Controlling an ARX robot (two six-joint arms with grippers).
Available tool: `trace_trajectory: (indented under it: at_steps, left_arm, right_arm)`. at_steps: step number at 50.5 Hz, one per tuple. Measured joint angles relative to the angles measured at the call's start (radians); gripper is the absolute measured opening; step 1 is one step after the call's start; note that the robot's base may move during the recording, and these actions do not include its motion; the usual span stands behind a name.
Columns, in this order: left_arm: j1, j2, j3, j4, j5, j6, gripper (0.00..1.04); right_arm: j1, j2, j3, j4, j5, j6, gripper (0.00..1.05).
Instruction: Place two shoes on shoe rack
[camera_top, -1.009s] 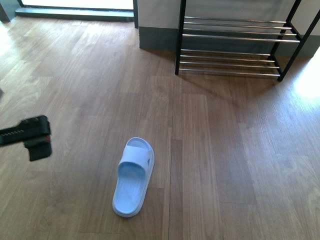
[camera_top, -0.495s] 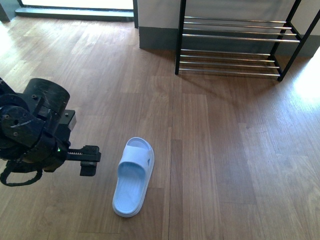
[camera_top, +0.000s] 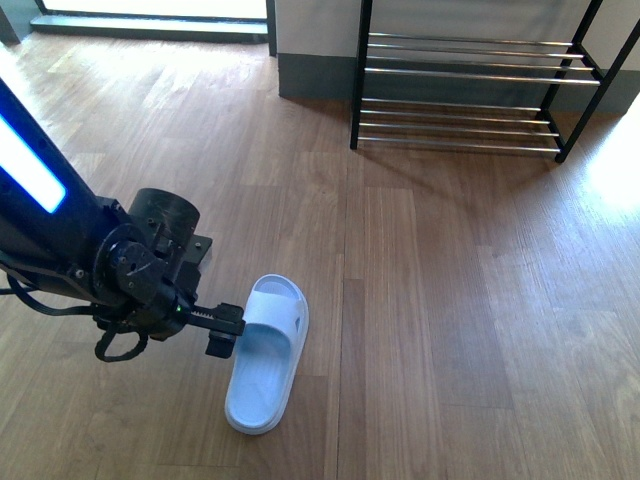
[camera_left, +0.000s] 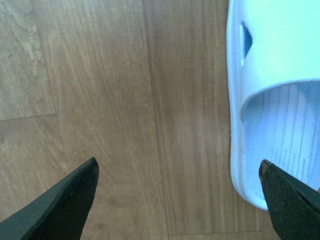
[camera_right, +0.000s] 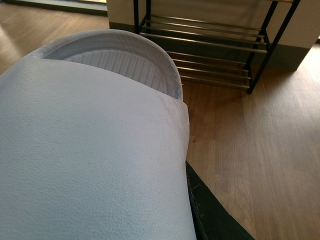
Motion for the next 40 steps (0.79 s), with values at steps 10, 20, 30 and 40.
trace_trajectory:
  at_steps: [10, 20, 30, 40]
  left_arm:
    - [-0.010, 0.076, 0.091, -0.010, -0.010, 0.052, 0.95]
    - [-0.023, 0.147, 0.179, -0.018, -0.015, 0.099, 0.95]
    - [-0.044, 0.190, 0.216, -0.001, -0.002, 0.113, 0.95]
    - [-0.066, 0.251, 0.260, 0.079, 0.017, 0.144, 0.95]
  right_arm:
    - [0.000, 0.000, 0.000, 0.000, 0.000, 0.000, 0.02]
    - [0.000, 0.000, 0.000, 0.000, 0.000, 0.000, 0.02]
    - [0.000, 0.000, 0.000, 0.000, 0.000, 0.000, 0.02]
    - [0.000, 0.000, 0.000, 0.000, 0.000, 0.000, 0.02]
